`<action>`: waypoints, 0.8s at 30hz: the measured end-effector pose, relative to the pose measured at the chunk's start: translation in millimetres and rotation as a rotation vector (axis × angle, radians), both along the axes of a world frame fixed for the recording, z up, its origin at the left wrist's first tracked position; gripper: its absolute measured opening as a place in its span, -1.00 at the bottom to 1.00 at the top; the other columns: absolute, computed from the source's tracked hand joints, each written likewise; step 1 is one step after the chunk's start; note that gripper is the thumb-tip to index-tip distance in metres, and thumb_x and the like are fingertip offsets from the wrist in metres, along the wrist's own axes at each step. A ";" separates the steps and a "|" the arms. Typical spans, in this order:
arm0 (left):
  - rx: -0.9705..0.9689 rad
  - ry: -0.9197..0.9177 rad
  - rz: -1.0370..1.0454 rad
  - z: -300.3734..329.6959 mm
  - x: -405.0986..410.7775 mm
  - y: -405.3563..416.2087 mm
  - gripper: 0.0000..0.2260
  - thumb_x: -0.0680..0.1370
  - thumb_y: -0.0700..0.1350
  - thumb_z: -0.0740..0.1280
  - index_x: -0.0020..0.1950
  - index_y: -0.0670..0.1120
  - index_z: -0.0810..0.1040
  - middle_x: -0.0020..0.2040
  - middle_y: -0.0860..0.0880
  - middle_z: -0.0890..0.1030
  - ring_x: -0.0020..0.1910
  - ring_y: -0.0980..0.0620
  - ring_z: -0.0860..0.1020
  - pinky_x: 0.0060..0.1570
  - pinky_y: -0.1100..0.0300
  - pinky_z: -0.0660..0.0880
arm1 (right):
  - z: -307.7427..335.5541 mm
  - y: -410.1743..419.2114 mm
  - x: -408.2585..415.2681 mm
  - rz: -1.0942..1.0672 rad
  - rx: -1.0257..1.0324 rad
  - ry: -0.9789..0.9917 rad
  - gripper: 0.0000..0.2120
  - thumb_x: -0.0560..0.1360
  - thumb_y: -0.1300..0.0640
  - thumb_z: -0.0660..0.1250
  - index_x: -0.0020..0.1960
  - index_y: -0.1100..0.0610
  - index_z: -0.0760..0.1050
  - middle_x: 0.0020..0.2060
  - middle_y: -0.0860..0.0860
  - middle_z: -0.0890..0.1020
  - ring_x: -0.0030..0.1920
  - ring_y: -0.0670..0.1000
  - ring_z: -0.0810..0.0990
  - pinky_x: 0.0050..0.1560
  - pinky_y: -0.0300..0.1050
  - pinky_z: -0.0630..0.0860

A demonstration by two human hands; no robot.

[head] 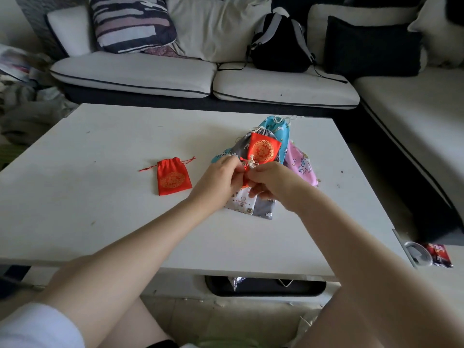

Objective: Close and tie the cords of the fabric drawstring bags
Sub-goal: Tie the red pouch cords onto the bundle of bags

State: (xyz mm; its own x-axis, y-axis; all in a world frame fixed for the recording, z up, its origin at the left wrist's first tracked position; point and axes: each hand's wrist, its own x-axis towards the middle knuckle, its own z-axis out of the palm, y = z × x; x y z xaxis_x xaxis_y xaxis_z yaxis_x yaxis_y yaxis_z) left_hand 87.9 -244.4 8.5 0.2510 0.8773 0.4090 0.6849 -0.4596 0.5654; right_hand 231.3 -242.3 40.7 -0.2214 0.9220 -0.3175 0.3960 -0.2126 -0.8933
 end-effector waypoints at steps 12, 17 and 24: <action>0.077 -0.110 -0.006 -0.1 1.6 4.7 -0.94 0.46 -0.24 0.38 -0.14 -0.23 0.60 -0.18 -0.08 0.59 -0.21 0.03 0.52 -0.18 0.29 0.42 | -8.8 5.8 9.3 -0.186 -0.316 0.487 -0.82 0.54 0.23 0.23 -0.23 0.20 0.50 -0.44 0.01 0.52 -0.50 -0.09 0.48 -0.49 -0.29 0.41; 0.126 0.124 -0.041 -1.3 -0.5 9.6 -0.84 0.49 -0.19 0.30 -0.21 -0.28 0.50 -0.17 -0.18 0.54 -0.29 -0.13 0.50 -0.27 0.12 0.39 | -12.1 6.9 9.3 -0.195 -0.315 0.471 -0.85 0.52 0.25 0.27 -0.22 0.21 0.51 -0.46 0.01 0.53 -0.45 -0.08 0.45 -0.48 -0.30 0.43; -0.092 0.453 0.133 -10.9 -3.9 10.5 -0.93 0.57 -0.23 0.13 -0.01 -0.22 0.35 0.00 -0.21 0.47 -0.11 -0.29 0.51 -0.30 0.06 0.23 | -24.9 10.7 1.6 -0.275 -0.258 0.413 -0.73 0.48 0.44 0.23 -0.27 0.12 0.38 -0.58 0.04 0.51 -0.48 -0.04 0.43 -0.48 -0.27 0.32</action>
